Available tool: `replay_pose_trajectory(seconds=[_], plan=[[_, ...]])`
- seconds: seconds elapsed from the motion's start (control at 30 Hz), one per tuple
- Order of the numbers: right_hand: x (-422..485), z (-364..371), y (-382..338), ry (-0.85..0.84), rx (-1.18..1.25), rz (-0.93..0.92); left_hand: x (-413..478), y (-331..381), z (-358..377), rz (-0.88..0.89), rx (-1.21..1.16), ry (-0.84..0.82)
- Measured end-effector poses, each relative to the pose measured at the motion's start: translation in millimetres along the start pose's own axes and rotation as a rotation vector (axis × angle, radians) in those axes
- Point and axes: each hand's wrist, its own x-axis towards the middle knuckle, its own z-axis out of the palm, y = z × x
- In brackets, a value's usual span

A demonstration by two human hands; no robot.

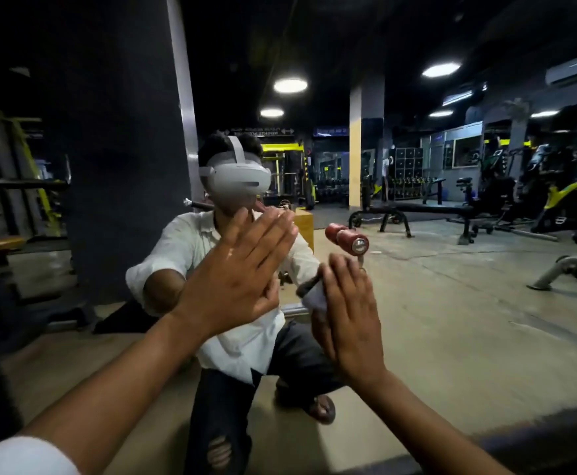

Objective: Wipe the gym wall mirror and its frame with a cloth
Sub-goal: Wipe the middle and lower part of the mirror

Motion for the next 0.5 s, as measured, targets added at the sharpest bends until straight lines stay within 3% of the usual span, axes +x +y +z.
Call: replay_pose_trajectory(seconds=[0.07,0.1,0.23,0.27,0.3,0.4,0.43,0.5], plan=[[-18.2,-9.2,19.8,-0.075,-0.091,-0.178,-1.6,0.2,1.1,-0.001,0.005,0.023],[-25.0,-12.6,31.4,-0.063,-0.117,-0.162,-1.6,0.2,1.3,-0.006,0.01,0.041],[-31.4,-11.4,38.2,0.16,-0.031,0.32,-0.9,2.7,-1.4,-0.022,0.025,0.056],[-27.6,-9.8,30.3,0.168,0.0,0.353,-1.2,3.1,-1.3,-0.023,0.028,0.052],[-24.3,-9.7,24.1,0.121,0.024,0.283,-1.0,3.3,-2.2,-0.029,0.03,0.047],[-1.0,-26.4,32.7,-0.074,-0.015,-0.195,13.1,2.5,-8.8,-0.05,0.026,0.046],[13.7,-34.2,44.0,-0.05,-0.051,-0.222,25.5,1.4,-12.3,-0.051,0.026,0.063],[49.0,-46.9,68.8,0.12,-0.07,0.022,58.9,-3.9,-20.7,-0.069,0.039,0.094]])
